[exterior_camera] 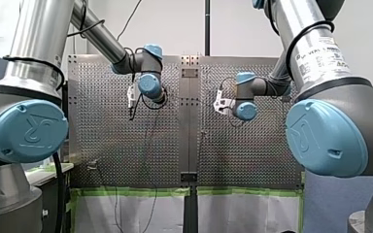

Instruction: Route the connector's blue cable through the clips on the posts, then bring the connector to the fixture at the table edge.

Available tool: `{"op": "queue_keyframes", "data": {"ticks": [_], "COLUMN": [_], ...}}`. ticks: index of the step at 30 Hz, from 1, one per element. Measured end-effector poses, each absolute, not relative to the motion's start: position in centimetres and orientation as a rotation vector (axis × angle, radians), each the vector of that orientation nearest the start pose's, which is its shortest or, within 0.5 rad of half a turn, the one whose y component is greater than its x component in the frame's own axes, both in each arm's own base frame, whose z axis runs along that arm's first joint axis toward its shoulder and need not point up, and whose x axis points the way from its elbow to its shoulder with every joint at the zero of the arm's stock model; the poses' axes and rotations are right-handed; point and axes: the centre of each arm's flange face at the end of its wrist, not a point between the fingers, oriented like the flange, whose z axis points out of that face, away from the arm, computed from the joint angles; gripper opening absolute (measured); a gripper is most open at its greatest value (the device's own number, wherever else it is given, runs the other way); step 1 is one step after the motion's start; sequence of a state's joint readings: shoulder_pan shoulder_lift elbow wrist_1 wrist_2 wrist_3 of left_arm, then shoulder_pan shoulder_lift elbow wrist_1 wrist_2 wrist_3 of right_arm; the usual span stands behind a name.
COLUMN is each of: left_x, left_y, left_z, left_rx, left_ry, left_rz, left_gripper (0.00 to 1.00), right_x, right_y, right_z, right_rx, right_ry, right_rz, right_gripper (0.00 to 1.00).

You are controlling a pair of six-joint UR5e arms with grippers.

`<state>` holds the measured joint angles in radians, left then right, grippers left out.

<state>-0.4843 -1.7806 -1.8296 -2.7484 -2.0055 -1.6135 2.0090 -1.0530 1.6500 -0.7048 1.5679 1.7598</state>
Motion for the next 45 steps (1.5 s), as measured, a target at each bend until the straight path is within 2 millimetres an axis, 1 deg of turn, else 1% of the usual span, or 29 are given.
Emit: {"op": "queue_keyframes", "data": {"ticks": [10, 14, 16, 19, 26, 35, 45], "left_x": [41.9, 42.8, 43.5, 44.1, 44.9, 45.1, 46.0], "left_y": [-37.0, -38.1, -38.4, -38.6, -38.3, -38.1, -38.3], "left_z": [28.4, 28.0, 28.2, 28.7, 29.5, 29.5, 29.2], "left_rx": [0.021, 0.011, 0.000, -0.012, -0.041, -0.041, -0.024], "left_ry": [1.649, 1.645, 1.636, 1.622, 1.608, 1.609, 1.612], "left_rz": [-0.058, -0.056, -0.054, -0.055, -0.038, -0.032, -0.033], "left_gripper": [1.00, 1.00, 1.00, 1.00, 1.00, 1.00, 1.00], "right_x": [39.5, 39.5, 39.5, 39.5, 39.6, 39.6, 39.7], "right_y": [-52.7, -52.7, -52.7, -52.6, -52.6, -52.5, -52.5], "right_z": [22.2, 22.2, 22.2, 22.2, 22.1, 22.0, 21.9], "right_rx": [1.377, 1.377, 1.377, 1.379, 1.383, 1.387, 1.389], "right_ry": [-1.067, -1.066, -1.065, -1.067, -1.068, -1.069, -1.069], "right_rz": [1.728, 1.730, 1.730, 1.728, 1.728, 1.727, 1.727], "right_gripper": [0.00, 0.00, 0.00, 0.00, 0.00, 0.00, 0.00]}}
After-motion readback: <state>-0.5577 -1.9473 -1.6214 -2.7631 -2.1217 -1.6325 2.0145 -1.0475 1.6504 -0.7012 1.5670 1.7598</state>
